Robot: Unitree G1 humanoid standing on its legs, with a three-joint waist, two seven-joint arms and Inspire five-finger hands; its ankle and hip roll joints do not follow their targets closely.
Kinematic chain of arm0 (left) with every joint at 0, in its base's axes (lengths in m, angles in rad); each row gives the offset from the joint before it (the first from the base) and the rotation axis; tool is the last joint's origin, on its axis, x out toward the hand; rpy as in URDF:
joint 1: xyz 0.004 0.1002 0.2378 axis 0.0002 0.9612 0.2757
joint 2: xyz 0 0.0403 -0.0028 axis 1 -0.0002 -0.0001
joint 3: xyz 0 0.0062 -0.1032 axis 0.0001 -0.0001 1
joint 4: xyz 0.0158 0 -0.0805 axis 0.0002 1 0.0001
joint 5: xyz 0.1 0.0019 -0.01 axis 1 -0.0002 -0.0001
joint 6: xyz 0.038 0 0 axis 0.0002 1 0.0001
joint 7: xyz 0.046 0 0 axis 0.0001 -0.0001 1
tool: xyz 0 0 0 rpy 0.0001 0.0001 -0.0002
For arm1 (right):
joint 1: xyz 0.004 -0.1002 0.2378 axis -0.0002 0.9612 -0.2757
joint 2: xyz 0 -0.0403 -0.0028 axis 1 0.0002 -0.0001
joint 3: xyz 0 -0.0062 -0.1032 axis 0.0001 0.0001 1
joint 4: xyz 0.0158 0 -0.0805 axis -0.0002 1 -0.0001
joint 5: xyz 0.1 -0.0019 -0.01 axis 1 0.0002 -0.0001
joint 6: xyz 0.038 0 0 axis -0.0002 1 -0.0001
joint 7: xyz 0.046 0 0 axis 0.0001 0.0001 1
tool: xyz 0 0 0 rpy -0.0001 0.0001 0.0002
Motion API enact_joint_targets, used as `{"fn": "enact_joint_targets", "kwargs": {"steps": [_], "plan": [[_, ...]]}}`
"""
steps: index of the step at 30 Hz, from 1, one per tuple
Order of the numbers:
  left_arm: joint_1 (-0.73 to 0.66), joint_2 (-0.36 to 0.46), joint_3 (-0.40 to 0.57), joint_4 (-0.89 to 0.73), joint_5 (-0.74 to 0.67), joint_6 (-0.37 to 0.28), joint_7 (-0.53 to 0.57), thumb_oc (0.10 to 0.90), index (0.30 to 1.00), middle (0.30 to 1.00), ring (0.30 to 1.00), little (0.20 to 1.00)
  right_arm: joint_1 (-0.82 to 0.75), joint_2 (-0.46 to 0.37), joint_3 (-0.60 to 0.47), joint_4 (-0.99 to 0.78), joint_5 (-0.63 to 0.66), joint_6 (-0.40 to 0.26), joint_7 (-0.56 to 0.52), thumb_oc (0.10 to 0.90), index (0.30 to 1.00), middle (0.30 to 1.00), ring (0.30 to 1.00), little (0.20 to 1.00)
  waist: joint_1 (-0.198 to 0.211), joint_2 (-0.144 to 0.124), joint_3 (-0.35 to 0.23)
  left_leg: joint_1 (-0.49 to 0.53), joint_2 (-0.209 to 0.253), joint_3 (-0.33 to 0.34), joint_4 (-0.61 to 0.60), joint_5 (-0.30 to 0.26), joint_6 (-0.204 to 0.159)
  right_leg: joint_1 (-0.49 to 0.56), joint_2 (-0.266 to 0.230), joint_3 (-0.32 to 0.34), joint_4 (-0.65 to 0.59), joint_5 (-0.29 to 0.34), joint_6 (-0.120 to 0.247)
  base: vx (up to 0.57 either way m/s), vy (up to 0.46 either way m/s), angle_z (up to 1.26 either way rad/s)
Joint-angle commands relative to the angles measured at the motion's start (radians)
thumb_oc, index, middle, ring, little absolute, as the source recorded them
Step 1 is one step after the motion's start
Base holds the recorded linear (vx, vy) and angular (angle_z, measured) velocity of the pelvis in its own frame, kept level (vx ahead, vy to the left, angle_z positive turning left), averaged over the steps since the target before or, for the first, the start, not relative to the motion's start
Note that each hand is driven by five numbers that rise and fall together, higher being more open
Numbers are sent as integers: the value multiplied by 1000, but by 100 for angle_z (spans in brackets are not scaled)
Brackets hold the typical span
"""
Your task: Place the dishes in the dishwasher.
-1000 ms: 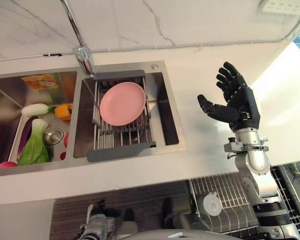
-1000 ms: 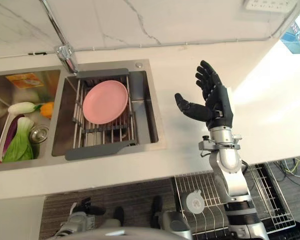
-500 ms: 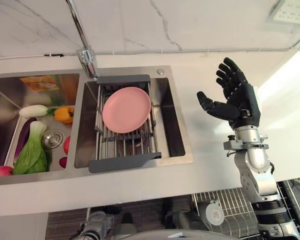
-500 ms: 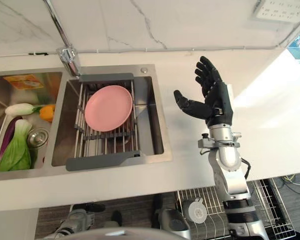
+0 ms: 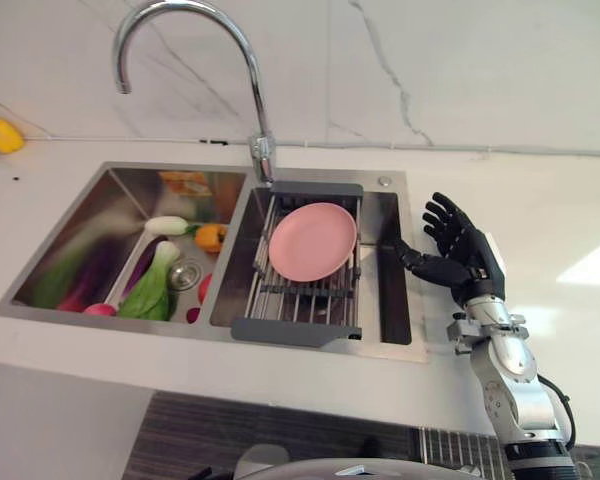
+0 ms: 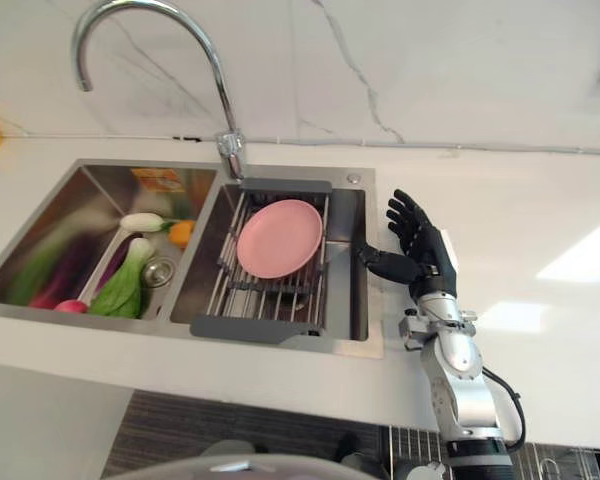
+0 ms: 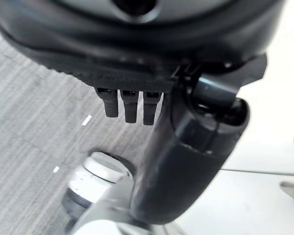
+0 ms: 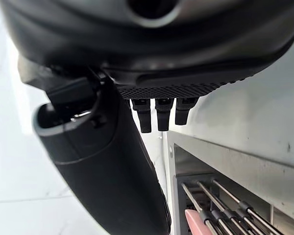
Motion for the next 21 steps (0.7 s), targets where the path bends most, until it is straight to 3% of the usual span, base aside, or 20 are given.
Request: {"fn": "enact_joint_targets", "kwargs": {"steps": [1,2,5,7,8,12,13,14,15,16,19,20,21], "plan": [[-26,40,-13,69,0,-8,12,800,900,900,900,900,-38,-14,-47,-136,5,-93,8,800,900,900,900,900,12,-58,9,-109,-13,-39,59,55,-18,56,-125,-107,22,-86,91,-92,92,38],[-28,44,-7,68,-8,-8,16,800,900,900,900,900,-48,-19,-57,-137,-2,-96,-1,800,900,900,900,900,4,-62,11,-123,23,1,61,64,-29,53,-138,-115,20,-82,97,-67,185,21],[-26,39,-5,66,-12,-12,24,800,900,900,900,900,-60,-28,-63,-138,-17,-100,-9,800,900,900,900,900,-1,-60,10,-96,95,27,14,79,-42,48,-164,-110,22,-66,118,2,191,1],[-33,38,-27,84,28,-17,35,800,900,900,900,900,-78,-52,-61,-146,-47,-103,-10,800,900,900,900,900,-9,-48,-1,-67,112,-60,-32,77,-56,21,-186,-70,29,-35,148,-11,323,-12],[-36,39,-31,90,38,-16,39,800,900,900,900,900,-81,-55,-61,-153,-55,-100,-3,800,900,900,900,900,-19,-45,-9,-56,106,-88,-57,66,-55,3,-199,-59,33,-22,156,-57,274,-36],[-61,46,-52,87,62,-13,44,800,900,900,900,900,-75,-59,-74,-172,-80,-98,-8,800,900,900,900,900,-51,-38,-20,-23,97,-62,-113,67,-46,-15,-229,-51,38,10,173,-38,189,-49],[-67,50,-58,83,69,-11,42,800,900,900,900,900,-72,-53,-74,-173,-91,-92,-12,800,900,900,900,900,-52,-43,-22,-17,83,-57,-121,62,-36,-22,-242,-41,43,20,178,-35,283,-36],[-92,55,-82,59,87,-17,37,800,900,900,900,900,-75,-54,-70,-178,-143,-89,-21,800,900,900,900,900,-62,-56,-20,-3,36,-45,-133,42,3,-46,-282,-18,63,53,196,-35,283,-36],[-92,55,-82,59,87,-17,37,800,900,900,900,900,-75,-54,-70,-178,-143,-89,-21,800,900,900,900,900,-62,-56,-20,-3,36,-45,-133,42,3,-46,-282,-18,63,53,196,-128,494,-39],[-115,72,-103,27,125,-23,31,800,900,900,900,900,-93,-75,-68,-197,-294,-82,-43,800,900,900,900,900,-69,-63,-8,-3,-1,-5,-133,23,36,-100,-309,14,135,56,206,-101,274,-36],[-116,82,-106,22,136,-23,30,800,900,900,900,900,-95,-82,-69,-203,-320,-75,-40,800,900,900,900,900,-72,-61,-3,2,-1,-3,-133,18,40,-104,-303,34,154,50,205,-70,179,-49],[-124,98,-113,12,151,-25,33,800,900,900,900,900,-114,-114,-70,-223,-406,-80,-53,800,900,900,900,900,-81,-59,11,-4,-3,0,-133,32,54,-132,-265,105,214,23,198,-88,132,-31],[-124,98,-113,12,151,-25,33,800,900,900,900,900,-114,-114,-70,-223,-406,-80,-53,800,900,900,900,900,-81,-59,11,-4,-3,0,-133,32,54,-132,-265,105,214,23,198,-117,198,-41]]}}
